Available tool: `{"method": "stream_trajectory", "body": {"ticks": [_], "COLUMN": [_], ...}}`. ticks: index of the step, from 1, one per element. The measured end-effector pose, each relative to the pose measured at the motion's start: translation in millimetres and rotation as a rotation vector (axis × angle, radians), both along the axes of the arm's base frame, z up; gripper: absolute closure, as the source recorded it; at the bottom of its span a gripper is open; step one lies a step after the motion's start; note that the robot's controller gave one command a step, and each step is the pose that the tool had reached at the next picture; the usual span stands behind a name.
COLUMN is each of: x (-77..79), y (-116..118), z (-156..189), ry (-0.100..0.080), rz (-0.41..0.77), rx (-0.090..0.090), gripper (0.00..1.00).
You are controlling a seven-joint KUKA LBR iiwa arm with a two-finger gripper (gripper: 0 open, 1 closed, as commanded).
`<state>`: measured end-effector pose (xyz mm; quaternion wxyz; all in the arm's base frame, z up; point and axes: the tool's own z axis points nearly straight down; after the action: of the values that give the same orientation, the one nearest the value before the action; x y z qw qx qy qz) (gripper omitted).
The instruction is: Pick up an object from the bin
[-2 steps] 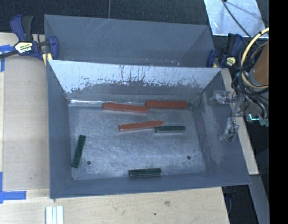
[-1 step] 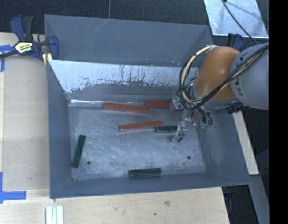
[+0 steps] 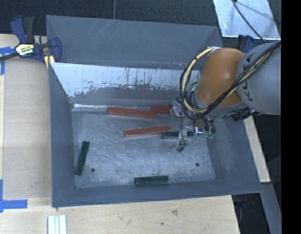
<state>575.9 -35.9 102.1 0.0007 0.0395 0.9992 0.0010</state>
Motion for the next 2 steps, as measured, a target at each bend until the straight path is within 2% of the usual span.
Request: {"method": "stream_trajectory", "body": {"ticks": [1, 2], "x": [-10.5, -6.6], "y": [19, 52], "z": [3, -34], "ry": [0.005, 0.008], "rz": [-0.197, -0.209], "rx": [-0.001, -0.001], "gripper": [0.0, 0.0]}}
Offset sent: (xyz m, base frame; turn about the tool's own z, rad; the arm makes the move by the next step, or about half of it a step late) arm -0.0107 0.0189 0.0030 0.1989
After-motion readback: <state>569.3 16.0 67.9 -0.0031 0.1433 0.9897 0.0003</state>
